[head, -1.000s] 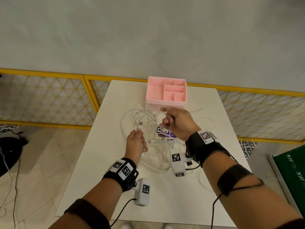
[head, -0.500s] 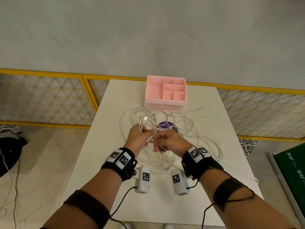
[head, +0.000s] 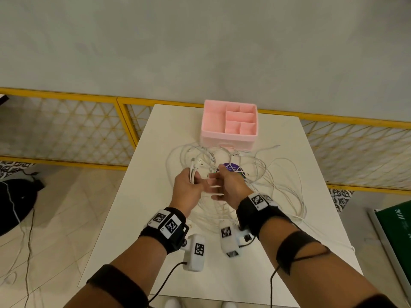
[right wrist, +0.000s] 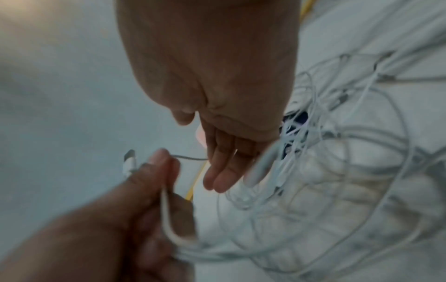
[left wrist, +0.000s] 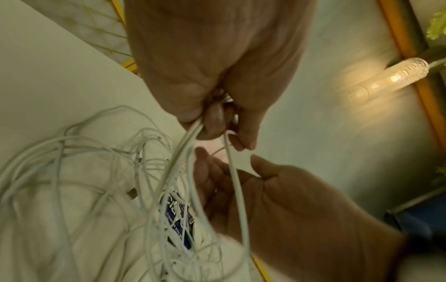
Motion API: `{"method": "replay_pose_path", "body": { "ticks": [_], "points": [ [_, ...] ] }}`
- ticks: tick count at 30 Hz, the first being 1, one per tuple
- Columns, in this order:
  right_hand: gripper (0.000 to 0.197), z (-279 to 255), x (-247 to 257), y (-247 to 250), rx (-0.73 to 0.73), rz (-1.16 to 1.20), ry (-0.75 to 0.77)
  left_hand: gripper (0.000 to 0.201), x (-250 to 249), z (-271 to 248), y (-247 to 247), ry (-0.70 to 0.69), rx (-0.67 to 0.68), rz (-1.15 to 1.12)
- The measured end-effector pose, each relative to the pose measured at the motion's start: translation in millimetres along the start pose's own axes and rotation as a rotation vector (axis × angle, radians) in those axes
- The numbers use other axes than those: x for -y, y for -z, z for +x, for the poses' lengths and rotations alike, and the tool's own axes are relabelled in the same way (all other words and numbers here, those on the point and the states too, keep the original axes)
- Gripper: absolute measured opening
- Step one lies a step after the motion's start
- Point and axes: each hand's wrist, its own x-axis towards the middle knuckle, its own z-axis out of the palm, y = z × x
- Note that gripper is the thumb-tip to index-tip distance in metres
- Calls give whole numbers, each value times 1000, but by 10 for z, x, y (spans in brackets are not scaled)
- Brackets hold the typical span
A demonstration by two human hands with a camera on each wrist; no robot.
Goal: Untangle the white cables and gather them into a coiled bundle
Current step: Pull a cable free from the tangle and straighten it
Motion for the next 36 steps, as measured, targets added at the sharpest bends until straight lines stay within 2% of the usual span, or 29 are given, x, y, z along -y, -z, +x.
{"method": "replay_pose_path", "body": {
  "ticks": [3, 6, 10, 13, 19, 21, 24, 27, 30, 33, 36],
  "points": [
    [28, 94, 234, -78, -67, 268, 26, 35, 61, -92, 10, -4, 70, -10],
    [9, 157, 494, -61, -139, 413, 125, 41, 157, -107, 125, 25, 21, -29],
    [31, 157, 679, 15, -214, 435, 250, 42, 238, -64, 257, 61, -14, -6],
    [35, 149, 760, 84, -241, 448, 308, 41, 292, -86, 278, 60, -3, 54],
    [13, -15, 963, 106, -194, 226, 388, 40, 314, -114, 227, 70, 6, 82],
    [14, -34, 955, 122, -183, 77, 380, 40, 240, -104, 196, 67, 0, 41],
    [21, -31, 807, 200, -160, -160, 245, 38, 95, -37, 176, 44, -44, -18],
    [8, -62, 637, 241, -126, -313, 49, 31, -44, 76, 150, -22, -68, -17],
    [12, -78, 491, 253, -97, -474, -43, 26, -157, 169, 56, -132, -65, 71],
    [18, -116, 447, 239, -92, -480, 1, 21, -178, 209, -59, -210, -13, 144],
    [15, -169, 488, 262, -83, -499, 128, 26, -115, 235, -171, -201, 97, 202]
  ]
}}
